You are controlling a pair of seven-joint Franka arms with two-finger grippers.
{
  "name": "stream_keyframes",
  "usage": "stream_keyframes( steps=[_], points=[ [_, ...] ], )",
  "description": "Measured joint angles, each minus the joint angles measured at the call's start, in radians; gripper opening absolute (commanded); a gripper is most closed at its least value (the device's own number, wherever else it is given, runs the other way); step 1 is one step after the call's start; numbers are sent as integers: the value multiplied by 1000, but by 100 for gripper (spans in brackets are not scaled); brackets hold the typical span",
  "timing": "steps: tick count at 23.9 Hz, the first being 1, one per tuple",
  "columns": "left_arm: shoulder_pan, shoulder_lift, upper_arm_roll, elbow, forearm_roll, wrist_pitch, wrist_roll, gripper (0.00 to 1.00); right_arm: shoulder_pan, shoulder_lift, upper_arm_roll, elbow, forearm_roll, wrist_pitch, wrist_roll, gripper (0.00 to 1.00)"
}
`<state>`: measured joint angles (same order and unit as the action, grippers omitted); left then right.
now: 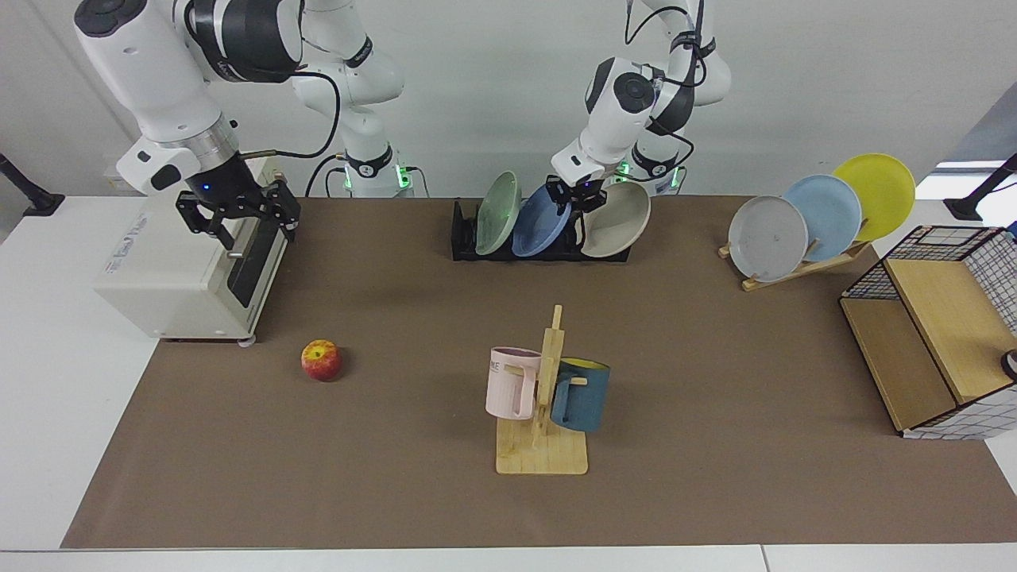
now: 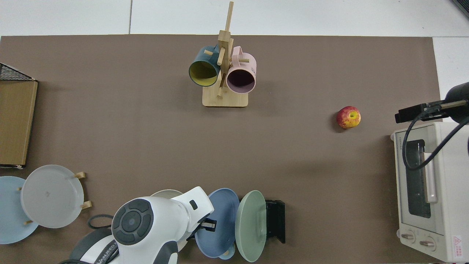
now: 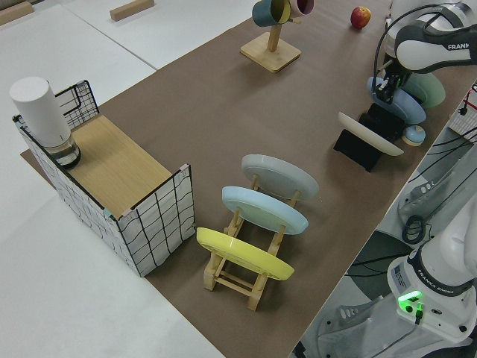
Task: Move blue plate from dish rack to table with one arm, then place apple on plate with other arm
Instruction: 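Reach the left gripper down to the blue plate in the rack, then grasp the blue plate rim and lift it out of the rack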
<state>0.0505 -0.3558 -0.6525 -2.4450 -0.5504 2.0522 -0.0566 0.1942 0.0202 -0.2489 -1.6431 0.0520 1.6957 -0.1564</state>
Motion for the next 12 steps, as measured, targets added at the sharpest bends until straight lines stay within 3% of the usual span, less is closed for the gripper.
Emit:
stream_keyframes(
  steps=[8,12],
  points=[
    [15,6,109,71,77,-13,16,0,0,0,0,0,0,0,0,100],
    [10,64,193,164,124,-26,17,0,0,0,0,0,0,0,0,100]
  ],
)
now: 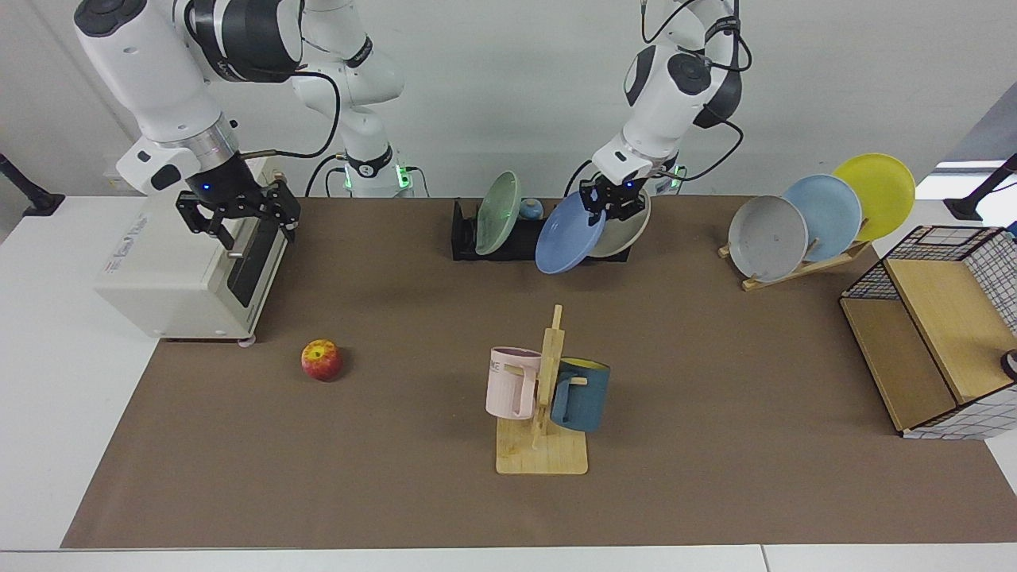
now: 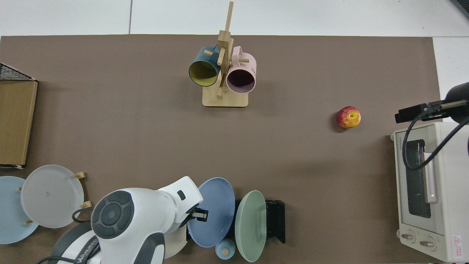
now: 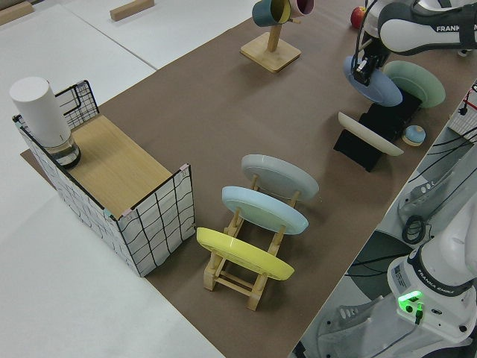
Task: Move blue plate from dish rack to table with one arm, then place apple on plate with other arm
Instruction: 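Grasp the blue plate rim and lift it out of the rack, then lower the blue plate onto the table while the right gripper reaches the apple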
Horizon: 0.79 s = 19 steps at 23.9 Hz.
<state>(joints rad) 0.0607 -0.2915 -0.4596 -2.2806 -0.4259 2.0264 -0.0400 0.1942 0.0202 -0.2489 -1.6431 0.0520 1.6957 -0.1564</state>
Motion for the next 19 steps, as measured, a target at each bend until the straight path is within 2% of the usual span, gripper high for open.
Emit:
stream_keyframes(
  steps=[4,7,12,16,19],
  points=[
    [-45,103,127,97,21,5,11,0,0,0,0,0,0,0,0,100],
    [-76,179,182,125,22,44,17,0,0,0,0,0,0,0,0,100],
    [-83,282,194,138,-28,147,15,0,-8,0,-8,0,-1,6,0,100],
    [-84,342,204,141,-112,209,17,0,-18,1,-12,-17,-2,87,0,100],
    [-93,373,204,141,-124,237,16,0,-17,7,-9,-63,-7,163,0,100]
  ],
)
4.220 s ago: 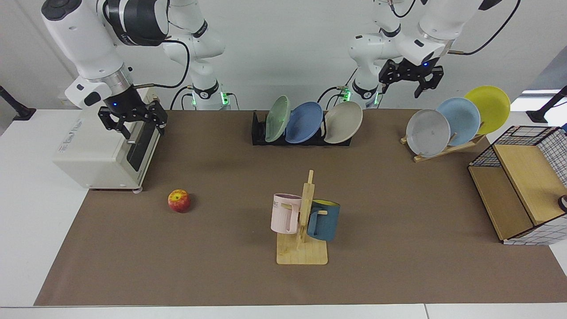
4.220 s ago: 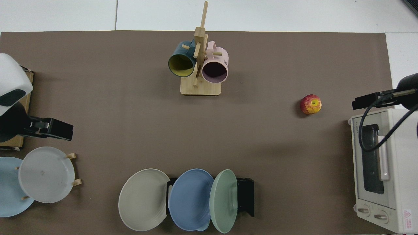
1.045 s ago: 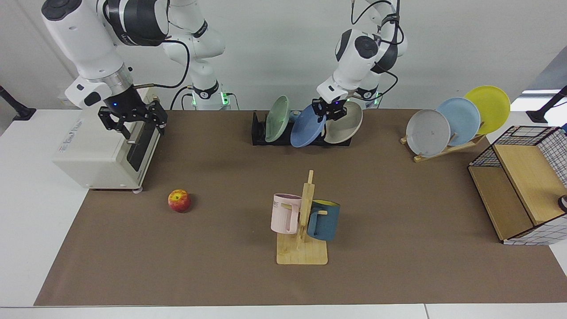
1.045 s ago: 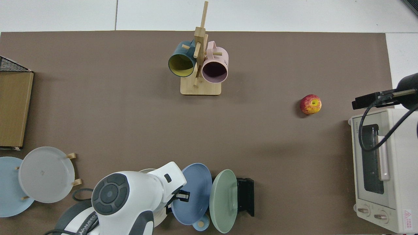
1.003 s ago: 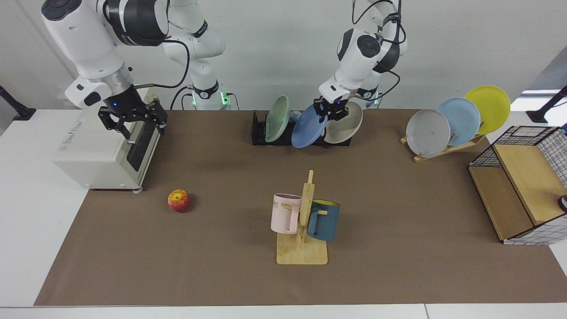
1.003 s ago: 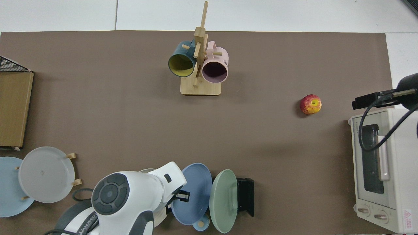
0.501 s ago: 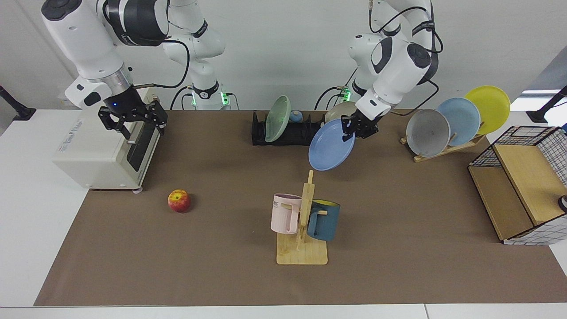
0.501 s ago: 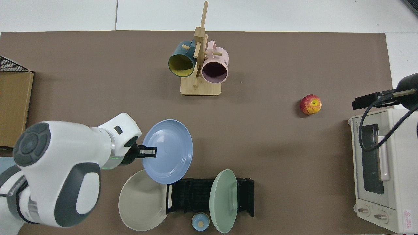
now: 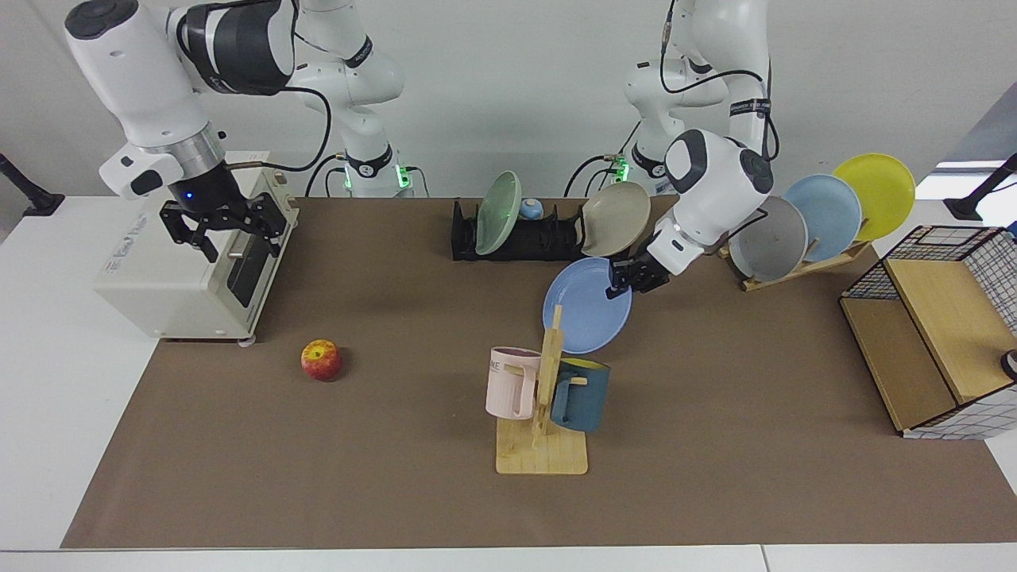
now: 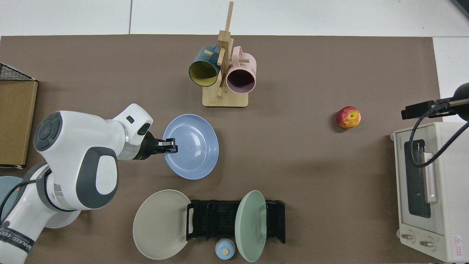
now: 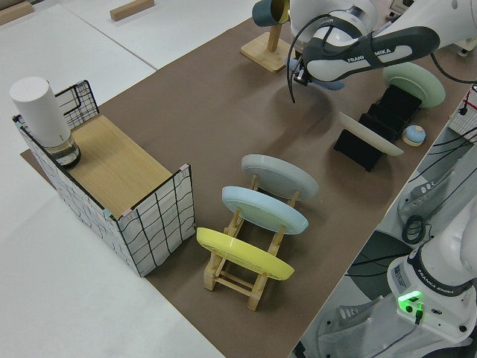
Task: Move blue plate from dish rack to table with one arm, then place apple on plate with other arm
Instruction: 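Lower the blue plate onto the table while the right gripper reaches the apple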
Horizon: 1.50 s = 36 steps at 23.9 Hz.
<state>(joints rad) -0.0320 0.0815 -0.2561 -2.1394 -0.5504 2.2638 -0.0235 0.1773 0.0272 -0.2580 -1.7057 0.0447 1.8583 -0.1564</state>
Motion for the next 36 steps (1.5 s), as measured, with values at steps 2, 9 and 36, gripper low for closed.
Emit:
stream_keyframes(
  steps=[2,9,36],
  points=[
    [-10,19,-1,0,-1,19,0,0,1,17,2,-35,-9,65,0,100],
    [-68,52,-4,7,-4,61,-3,6,3,168,7,-77,-13,249,0,100],
    [-116,48,22,54,136,-31,-19,60,40,397,12,-110,155,467,-8,100]
  ],
)
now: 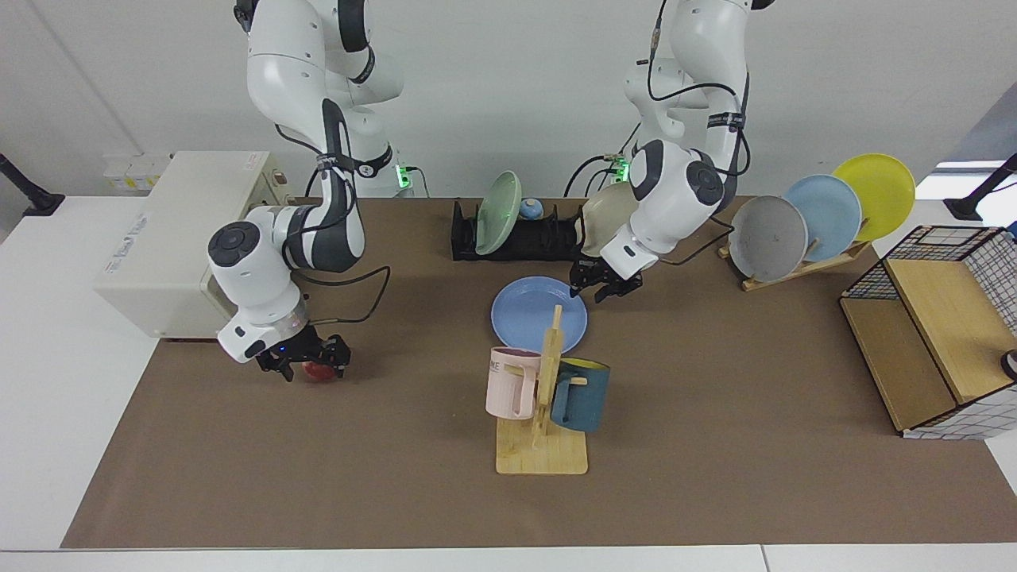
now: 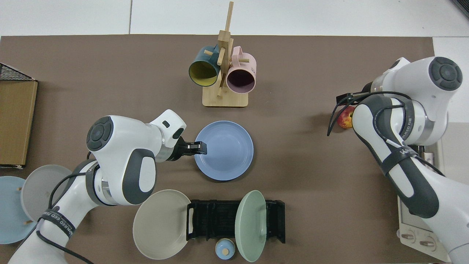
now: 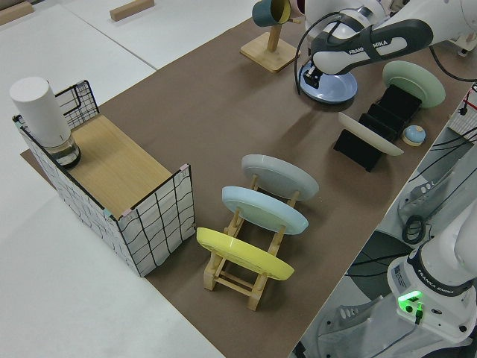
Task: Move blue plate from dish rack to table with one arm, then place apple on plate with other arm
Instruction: 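Lower the blue plate onto the table while the right gripper reaches the apple, then withdraw the left gripper while the right gripper lifts the apple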
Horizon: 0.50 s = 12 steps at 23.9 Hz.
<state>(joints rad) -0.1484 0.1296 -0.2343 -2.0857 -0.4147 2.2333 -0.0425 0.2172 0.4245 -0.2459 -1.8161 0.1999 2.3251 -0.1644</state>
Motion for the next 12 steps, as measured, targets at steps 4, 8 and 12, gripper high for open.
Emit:
stream_keyframes(
  steps=[4,8,12],
  points=[
    [1,-38,48,105,164,-183,-34,63,0,2,0,-22,29,0,-31,100],
    [1,-119,88,186,302,-352,-38,96,0,1,0,-34,31,0,-39,100],
    [2,-167,112,276,402,-496,-38,98,0,1,0,-41,32,1,-42,100]
  ],
)
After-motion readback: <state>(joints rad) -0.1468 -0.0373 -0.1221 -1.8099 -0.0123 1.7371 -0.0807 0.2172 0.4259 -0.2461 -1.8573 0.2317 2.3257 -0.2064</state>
